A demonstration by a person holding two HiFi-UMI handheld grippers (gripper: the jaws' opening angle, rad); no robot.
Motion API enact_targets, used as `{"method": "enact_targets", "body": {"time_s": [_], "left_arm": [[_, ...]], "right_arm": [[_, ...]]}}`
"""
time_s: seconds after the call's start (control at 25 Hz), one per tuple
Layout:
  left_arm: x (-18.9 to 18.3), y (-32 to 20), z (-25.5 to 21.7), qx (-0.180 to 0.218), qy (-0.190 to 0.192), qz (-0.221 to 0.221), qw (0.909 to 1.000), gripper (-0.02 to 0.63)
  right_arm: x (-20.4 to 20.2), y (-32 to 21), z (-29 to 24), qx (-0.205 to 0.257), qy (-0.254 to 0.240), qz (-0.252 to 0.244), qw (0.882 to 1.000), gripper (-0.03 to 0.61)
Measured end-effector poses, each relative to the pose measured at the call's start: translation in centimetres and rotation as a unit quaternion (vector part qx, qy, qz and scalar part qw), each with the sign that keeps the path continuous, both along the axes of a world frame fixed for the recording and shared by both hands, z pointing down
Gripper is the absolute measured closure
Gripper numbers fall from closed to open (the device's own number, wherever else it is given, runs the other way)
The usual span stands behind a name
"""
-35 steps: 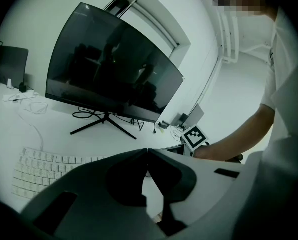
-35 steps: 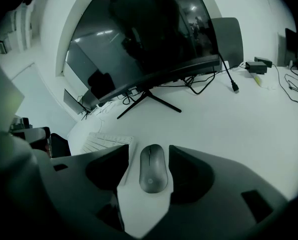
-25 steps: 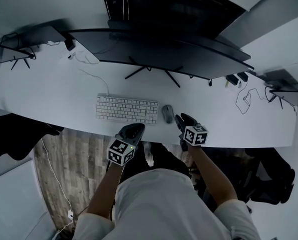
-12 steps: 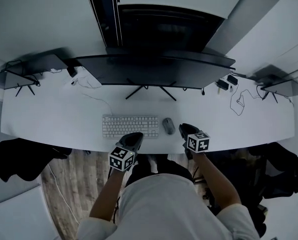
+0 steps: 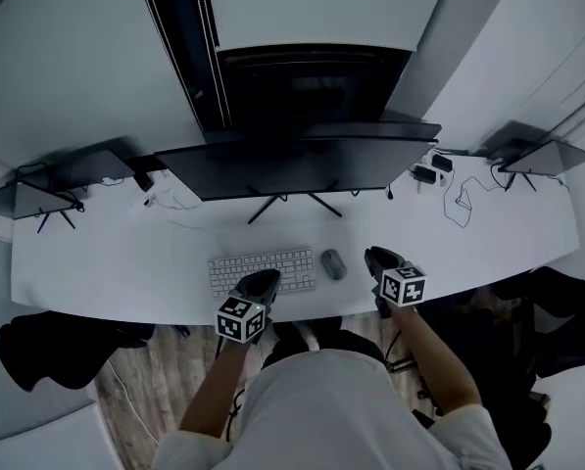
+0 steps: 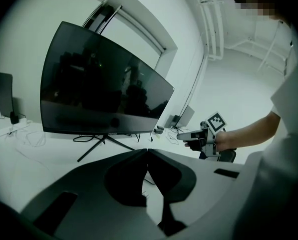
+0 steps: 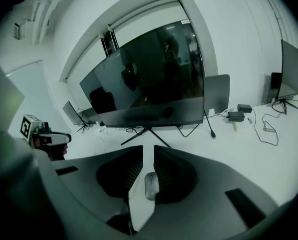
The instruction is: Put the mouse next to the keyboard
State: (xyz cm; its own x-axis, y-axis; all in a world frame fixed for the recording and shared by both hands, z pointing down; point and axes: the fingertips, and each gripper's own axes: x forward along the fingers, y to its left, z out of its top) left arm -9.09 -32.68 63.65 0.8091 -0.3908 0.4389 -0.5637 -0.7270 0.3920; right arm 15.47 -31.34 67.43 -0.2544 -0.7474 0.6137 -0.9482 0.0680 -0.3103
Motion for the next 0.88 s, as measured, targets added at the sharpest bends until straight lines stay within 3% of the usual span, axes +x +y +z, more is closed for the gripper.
{"method": "enact_targets", "body": {"time_s": [0.4, 0.88], "left_arm": [[0.1, -2.7, -4.3, 0.052, 0.005, -0.030, 0.9982, 0.597], [0.6, -3.9, -9.0, 0.130, -0.001, -0.063, 0.9895, 0.596]], "right_arm": [[2.0, -0.1, -6.1, 0.078, 0.038, -0.009, 0.996, 0.502], [4.8, 1.3, -11.2, 0.157, 0.078, -0.008, 0.985, 0.506]]}}
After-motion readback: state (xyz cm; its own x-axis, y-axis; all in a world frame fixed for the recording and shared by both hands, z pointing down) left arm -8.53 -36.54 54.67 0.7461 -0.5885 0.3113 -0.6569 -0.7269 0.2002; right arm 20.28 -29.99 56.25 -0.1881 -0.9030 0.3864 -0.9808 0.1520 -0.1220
